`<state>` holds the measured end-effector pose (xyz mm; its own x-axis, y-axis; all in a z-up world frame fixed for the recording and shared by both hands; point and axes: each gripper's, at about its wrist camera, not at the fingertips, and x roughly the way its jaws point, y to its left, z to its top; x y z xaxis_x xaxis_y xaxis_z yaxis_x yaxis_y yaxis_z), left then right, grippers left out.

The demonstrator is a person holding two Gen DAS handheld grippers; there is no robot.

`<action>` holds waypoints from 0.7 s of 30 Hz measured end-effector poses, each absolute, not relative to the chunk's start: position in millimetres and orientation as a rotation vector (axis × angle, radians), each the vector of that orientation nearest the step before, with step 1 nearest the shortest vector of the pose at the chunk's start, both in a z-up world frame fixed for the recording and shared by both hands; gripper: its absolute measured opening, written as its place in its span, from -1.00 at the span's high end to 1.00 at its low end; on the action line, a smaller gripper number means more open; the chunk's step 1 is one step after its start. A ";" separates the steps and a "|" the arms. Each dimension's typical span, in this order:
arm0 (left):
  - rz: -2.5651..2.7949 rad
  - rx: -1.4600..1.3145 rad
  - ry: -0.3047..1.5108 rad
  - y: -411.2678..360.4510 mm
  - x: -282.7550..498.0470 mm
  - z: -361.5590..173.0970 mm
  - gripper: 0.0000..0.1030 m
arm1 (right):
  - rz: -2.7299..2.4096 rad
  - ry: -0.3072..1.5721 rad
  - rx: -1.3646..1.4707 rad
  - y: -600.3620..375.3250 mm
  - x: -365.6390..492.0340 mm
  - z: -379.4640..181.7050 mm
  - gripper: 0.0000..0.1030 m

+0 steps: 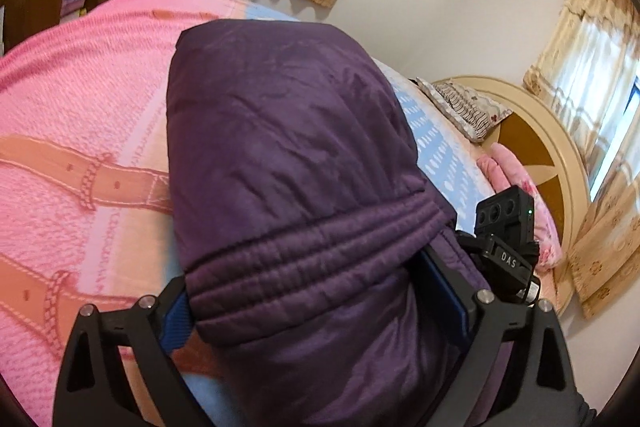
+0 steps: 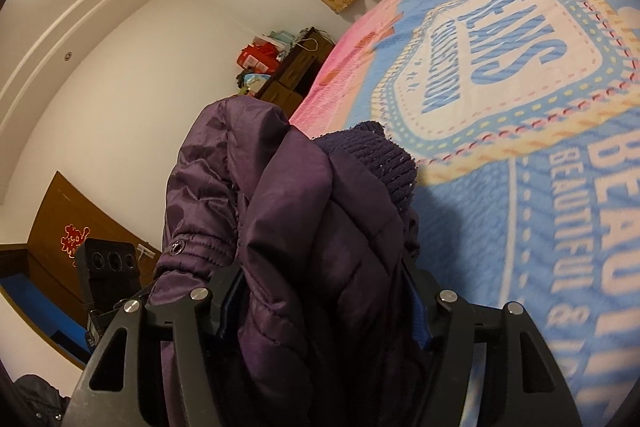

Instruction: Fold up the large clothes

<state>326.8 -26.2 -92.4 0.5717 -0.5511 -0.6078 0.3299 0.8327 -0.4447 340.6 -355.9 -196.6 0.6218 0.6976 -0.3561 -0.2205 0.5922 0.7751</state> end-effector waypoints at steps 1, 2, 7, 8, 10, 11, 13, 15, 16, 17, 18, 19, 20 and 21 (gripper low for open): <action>-0.519 -0.280 0.803 -25.2 323.3 -89.5 -0.90 | 0.594 0.706 0.760 -353.7 337.8 -195.9 -0.23; -0.514 -0.270 0.798 -22.9 321.6 -88.6 -0.90 | 0.599 0.702 0.766 -351.1 334.9 -195.5 -0.22; -0.482 -0.234 0.769 -13.0 305.6 -78.7 -0.90 | 0.633 0.688 0.781 -327.1 322.3 -190.7 -0.19; -0.474 -0.226 0.760 -10.1 302.2 -76.6 -0.90 | 0.641 0.687 0.781 -322.2 320.8 -189.6 -0.18; -0.460 -0.223 0.747 -3.6 294.9 -72.9 -0.90 | 0.664 0.684 0.779 -308.6 318.6 -185.9 -0.17; -0.453 -0.225 0.743 -0.9 292.5 -71.6 -0.90 | 0.673 0.686 0.774 -301.1 318.0 -183.6 -0.17; -0.434 -0.222 0.731 4.5 288.0 -68.5 -0.90 | 0.691 0.690 0.765 -289.1 317.2 -179.4 -0.16; -0.414 -0.225 0.716 15.0 282.9 -66.8 -0.90 | 0.714 0.694 0.756 -274.4 318.2 -175.1 -0.15; -0.404 -0.224 0.708 19.1 279.9 -65.9 -0.90 | 0.727 0.696 0.752 -267.4 319.5 -173.3 -0.15; -0.392 -0.224 0.700 22.8 277.2 -64.5 -0.90 | 0.741 0.700 0.746 -259.5 321.6 -171.1 -0.14; -0.382 -0.220 0.693 23.0 274.1 -63.0 -0.90 | 0.754 0.704 0.742 -250.3 324.4 -168.6 -0.14; -0.368 -0.219 0.684 27.7 272.3 -61.5 -0.90 | 0.767 0.708 0.736 -241.2 325.5 -166.9 -0.14; -0.356 -0.225 0.676 33.2 271.3 -60.0 -0.90 | 0.780 0.712 0.728 -232.5 328.6 -164.4 -0.14; -0.343 -0.227 0.668 38.8 270.7 -58.8 -0.90 | 0.794 0.716 0.719 -222.7 332.2 -161.7 -0.14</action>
<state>270.7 38.8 -58.8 0.7326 -0.3806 -0.5643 0.2364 0.9197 -0.3134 332.2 -222.7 -161.7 0.5036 0.8154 -0.2857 -0.3677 0.5015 0.7832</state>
